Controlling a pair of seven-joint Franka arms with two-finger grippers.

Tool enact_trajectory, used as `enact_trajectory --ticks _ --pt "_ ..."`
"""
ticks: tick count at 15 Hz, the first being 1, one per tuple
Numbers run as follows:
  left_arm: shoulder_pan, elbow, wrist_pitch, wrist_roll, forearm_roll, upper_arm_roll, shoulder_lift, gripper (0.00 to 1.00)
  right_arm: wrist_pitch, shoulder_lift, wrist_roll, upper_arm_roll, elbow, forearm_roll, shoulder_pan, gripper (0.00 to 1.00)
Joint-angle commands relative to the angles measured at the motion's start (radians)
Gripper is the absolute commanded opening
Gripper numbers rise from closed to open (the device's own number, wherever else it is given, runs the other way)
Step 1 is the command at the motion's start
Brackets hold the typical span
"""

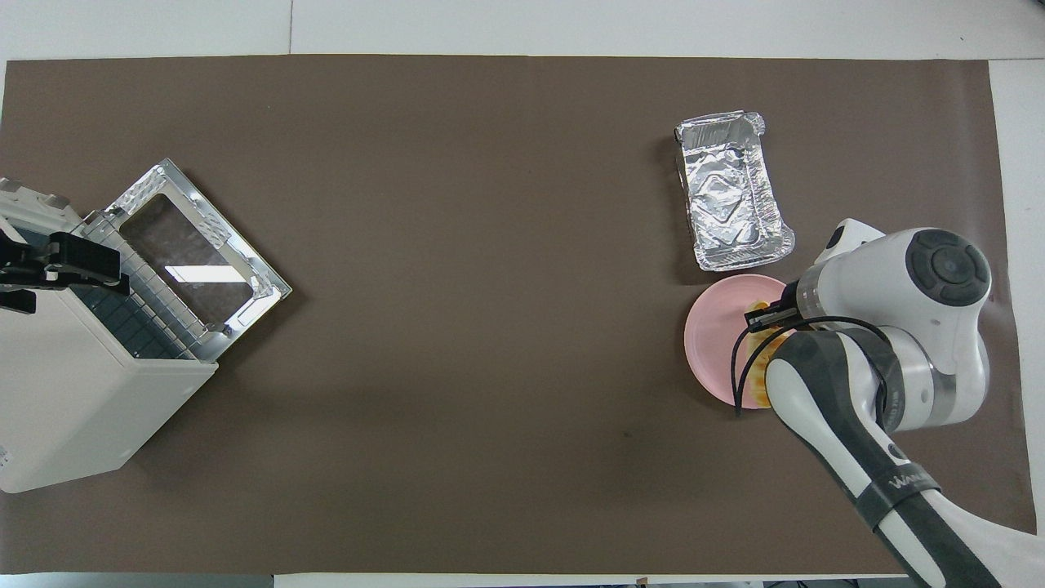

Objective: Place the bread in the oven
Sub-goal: 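Lift the bread off the pink plate toward the foil tray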

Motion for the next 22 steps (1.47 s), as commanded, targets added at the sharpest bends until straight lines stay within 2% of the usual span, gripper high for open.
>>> enact_trajectory --ticks 1,4,8,9,12,13,14,17,22 --pt "0.012 -0.028 0.02 0.003 -0.007 -0.008 -0.025 1.0 -0.171 0.054 -0.058 0.003 0.188 0.018 -0.033 0.0" --pt "0.012 -0.029 0.02 0.003 -0.007 -0.008 -0.025 1.0 -0.263 0.132 -0.106 0.002 0.391 0.006 -0.036 0.0" --pt "0.012 -0.029 0.02 0.003 -0.007 -0.008 -0.025 1.0 -0.201 0.222 -0.107 -0.001 0.512 0.001 -0.019 0.0" --pt "0.012 -0.028 0.018 0.003 -0.007 -0.008 -0.025 1.0 -0.208 0.285 -0.107 -0.001 0.57 -0.006 -0.021 0.0" --pt "0.012 -0.029 0.02 0.003 -0.007 -0.008 -0.025 1.0 -0.317 0.573 -0.098 -0.001 0.95 -0.003 -0.019 0.0" --pt "0.012 -0.029 0.018 0.003 -0.007 -0.008 -0.025 1.0 -0.325 0.638 -0.072 -0.003 1.03 -0.006 -0.016 0.0" --pt "0.012 -0.029 0.018 0.003 -0.007 -0.008 -0.025 1.0 -0.313 0.681 -0.04 -0.008 1.07 -0.008 0.005 0.0" --pt "0.012 -0.029 0.018 0.003 -0.007 -0.008 -0.025 1.0 -0.264 0.746 0.049 -0.041 1.109 -0.025 0.062 0.0" --pt "0.012 -0.028 0.018 0.003 -0.007 -0.006 -0.025 1.0 -0.159 0.746 0.058 -0.037 1.052 -0.045 0.072 0.0"
